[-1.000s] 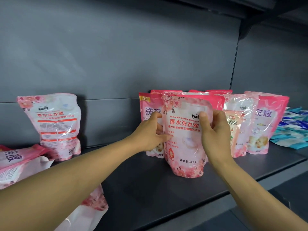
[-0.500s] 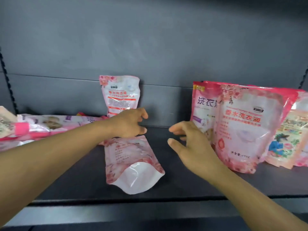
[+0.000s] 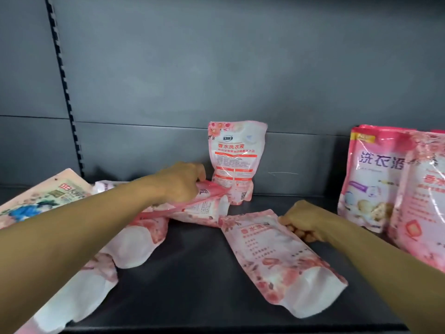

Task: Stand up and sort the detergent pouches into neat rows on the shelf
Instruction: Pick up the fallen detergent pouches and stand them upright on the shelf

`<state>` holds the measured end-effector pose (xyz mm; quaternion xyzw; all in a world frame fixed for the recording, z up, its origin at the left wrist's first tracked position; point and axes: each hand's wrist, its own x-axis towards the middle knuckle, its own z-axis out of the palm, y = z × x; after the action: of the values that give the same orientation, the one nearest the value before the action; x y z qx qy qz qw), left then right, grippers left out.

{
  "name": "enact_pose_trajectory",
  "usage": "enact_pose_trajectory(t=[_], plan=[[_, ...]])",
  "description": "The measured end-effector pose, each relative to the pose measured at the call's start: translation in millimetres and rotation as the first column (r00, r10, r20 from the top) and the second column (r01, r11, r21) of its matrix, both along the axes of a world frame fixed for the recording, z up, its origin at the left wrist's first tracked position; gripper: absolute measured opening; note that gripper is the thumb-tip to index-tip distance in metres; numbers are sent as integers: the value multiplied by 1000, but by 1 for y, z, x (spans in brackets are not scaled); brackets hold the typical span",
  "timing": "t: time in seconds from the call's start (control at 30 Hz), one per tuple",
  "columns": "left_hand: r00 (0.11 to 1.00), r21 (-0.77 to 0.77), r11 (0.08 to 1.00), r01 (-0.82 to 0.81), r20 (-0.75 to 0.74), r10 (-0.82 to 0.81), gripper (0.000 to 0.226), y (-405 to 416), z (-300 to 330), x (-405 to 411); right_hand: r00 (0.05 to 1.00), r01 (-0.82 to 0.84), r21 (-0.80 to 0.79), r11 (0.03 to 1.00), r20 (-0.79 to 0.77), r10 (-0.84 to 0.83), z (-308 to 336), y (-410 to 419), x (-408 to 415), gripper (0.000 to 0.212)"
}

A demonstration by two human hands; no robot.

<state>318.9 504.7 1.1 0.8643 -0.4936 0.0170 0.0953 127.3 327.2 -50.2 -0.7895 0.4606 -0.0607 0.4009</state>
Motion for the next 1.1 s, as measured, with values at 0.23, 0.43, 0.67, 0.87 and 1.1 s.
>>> enact_pose_trajectory(t=[0.23, 0.43, 0.67, 0.87, 1.1], plan=[[1000, 116, 993, -3, -9, 4, 30, -10, 6, 34, 981, 66, -84, 994, 185, -49, 13, 8, -8, 25], [997, 235, 972, -15, -67, 32, 30, -22, 2, 50, 845, 288, 98, 953, 443, -301, 28, 10, -20, 24], [973, 186, 974, -128, -166, 160, 41, -46, -14, 62, 920, 189, 174, 966, 311, -236, 15, 13, -14, 15], [889, 11, 954, -300, -360, 284, 32, -69, -20, 55, 822, 151, 187, 971, 522, -229, 31, 3, -36, 18], [833, 54, 960, -273, -486, 264, 18, -73, -11, 61, 592, 140, 237, 962, 759, -273, 54, -6, -84, 25]])
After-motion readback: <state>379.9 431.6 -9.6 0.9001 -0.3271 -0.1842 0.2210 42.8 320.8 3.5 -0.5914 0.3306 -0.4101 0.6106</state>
